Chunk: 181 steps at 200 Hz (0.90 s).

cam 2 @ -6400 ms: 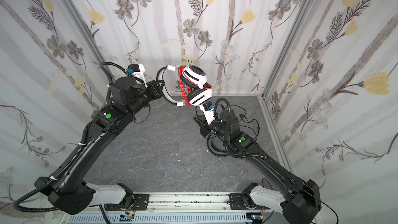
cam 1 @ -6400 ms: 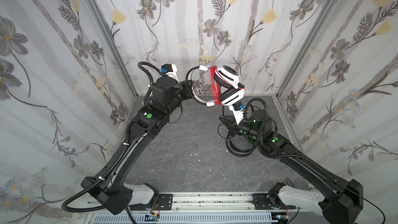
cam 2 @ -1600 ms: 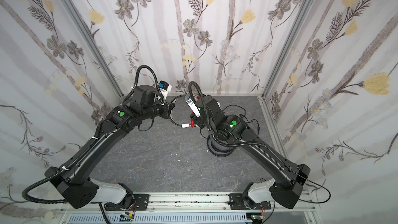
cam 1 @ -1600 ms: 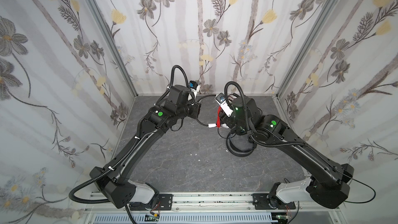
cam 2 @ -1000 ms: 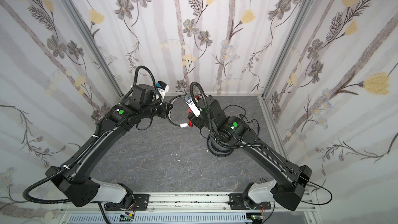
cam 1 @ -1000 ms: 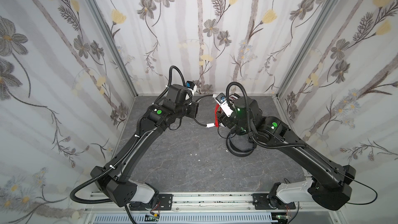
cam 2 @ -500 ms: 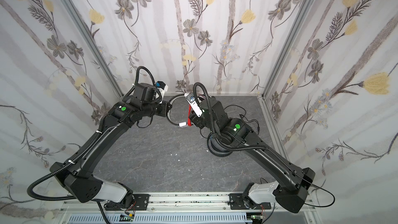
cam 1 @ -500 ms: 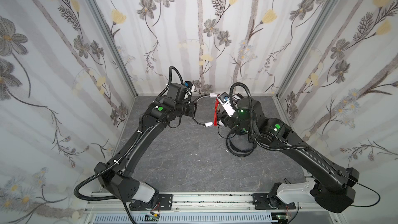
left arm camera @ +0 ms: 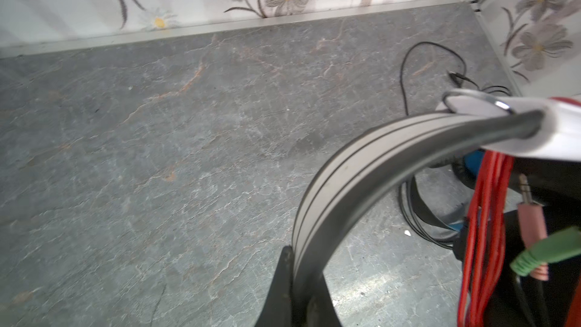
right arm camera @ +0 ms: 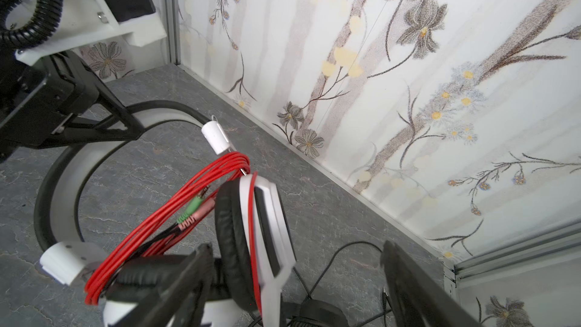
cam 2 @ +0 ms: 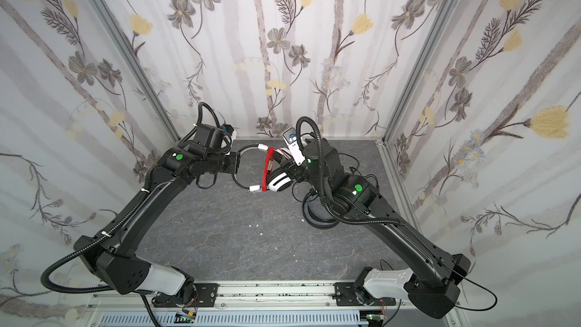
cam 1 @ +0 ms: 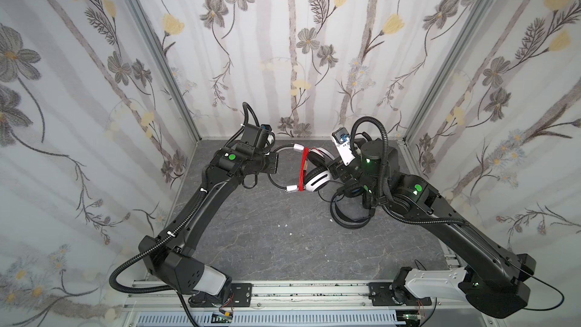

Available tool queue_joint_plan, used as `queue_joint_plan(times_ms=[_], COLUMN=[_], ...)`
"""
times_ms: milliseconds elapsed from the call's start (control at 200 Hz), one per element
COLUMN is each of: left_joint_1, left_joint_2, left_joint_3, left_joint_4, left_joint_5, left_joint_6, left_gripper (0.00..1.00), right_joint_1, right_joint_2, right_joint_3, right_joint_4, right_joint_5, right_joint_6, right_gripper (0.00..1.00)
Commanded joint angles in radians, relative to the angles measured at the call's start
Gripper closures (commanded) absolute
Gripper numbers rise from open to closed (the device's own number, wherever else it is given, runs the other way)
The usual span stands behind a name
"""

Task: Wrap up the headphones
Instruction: 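Lower the wrapped white headset onto the table with the left gripper and release it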

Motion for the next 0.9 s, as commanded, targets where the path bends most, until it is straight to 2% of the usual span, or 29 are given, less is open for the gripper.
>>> queue_joint_plan(times_ms=[0, 155, 190, 330, 699, 899], left_joint_1=[0.032, 0.110, 0.131, 0.215, 0.316, 0.319], left_joint_2=[0.001, 0.011, 0.022, 0.109, 0.462, 0.558], left_joint_3=[-0.037, -0.155, -0.190, -0.242, -0.042, -0.017], left_joint_4=[0.057, 0.150, 0.178, 0.275, 0.259, 0.282], left_joint_5=[0.008, 0.035, 0.050, 0.139, 0.218, 0.255], left_joint_6=[-0.069, -0.114, -0.126, -0.146, -0.063, -0.074], left_gripper=[1.00, 1.00, 1.00, 1.00, 1.00, 1.00], right_joint_1=[-0.008, -0.011, -0.043, -0.052, -0.066, -0.076], right_joint_2=[0.000, -0.001, -0.001, 0.006, -0.009, -0.008], right_joint_3=[-0.013, -0.038, -0.043, -0.060, -0.114, -0.125], right_joint_4=[0.047, 0.038, 0.039, 0.039, 0.039, 0.039], right_joint_5=[-0.015, -0.036, -0.044, -0.077, -0.105, -0.109], right_joint_6=[0.029, 0.062, 0.068, 0.090, 0.123, 0.129], right_gripper=[0.14, 0.07, 0.05, 0.00, 0.00, 0.00])
